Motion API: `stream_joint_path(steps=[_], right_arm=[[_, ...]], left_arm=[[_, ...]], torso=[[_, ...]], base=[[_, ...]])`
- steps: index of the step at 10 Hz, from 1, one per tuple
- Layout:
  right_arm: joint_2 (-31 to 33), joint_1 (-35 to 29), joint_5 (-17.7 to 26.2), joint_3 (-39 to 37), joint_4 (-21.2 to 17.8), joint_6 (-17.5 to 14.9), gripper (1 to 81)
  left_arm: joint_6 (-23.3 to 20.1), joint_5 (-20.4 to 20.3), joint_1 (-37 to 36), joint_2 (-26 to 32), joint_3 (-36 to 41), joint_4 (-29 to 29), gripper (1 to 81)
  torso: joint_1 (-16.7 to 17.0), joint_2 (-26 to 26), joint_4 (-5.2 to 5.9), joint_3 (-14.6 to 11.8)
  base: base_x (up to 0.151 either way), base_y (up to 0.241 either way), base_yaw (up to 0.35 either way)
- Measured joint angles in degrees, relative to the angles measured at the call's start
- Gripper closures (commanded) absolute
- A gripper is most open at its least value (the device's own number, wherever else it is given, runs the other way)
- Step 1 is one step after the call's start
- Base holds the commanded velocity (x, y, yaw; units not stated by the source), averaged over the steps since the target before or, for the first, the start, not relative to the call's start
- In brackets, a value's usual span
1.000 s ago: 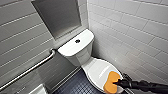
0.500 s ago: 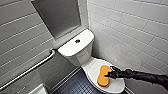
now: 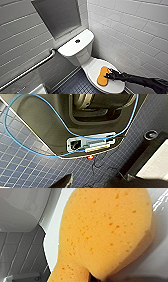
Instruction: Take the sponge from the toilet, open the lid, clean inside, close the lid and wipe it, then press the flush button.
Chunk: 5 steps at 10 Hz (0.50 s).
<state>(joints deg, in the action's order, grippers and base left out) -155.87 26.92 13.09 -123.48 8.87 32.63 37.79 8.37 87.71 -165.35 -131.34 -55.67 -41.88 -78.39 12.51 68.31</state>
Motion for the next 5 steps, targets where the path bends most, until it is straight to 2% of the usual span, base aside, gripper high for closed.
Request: stream_joint_path(steps=[3, 5], right_arm=[[-4.8, 1.3, -5.2, -9.5, 0.0, 0.0, 81.1], [-4.9, 2.0, -7.4, -11.1, 0.0, 0.0, 81.1]], left_arm=[[0.0, 0.0, 0.4, 0.0, 0.0, 0.0, 1.0], [0.0, 0.0, 0.5, -0.1, 0.0, 0.0, 1.0]], torso=[[0.0, 0.0, -0.02, 0.0], [0.0, 0.0, -0.02, 0.0]], base=[[0.0, 0.0, 0.0], [0.0, 0.0, 0.0]])
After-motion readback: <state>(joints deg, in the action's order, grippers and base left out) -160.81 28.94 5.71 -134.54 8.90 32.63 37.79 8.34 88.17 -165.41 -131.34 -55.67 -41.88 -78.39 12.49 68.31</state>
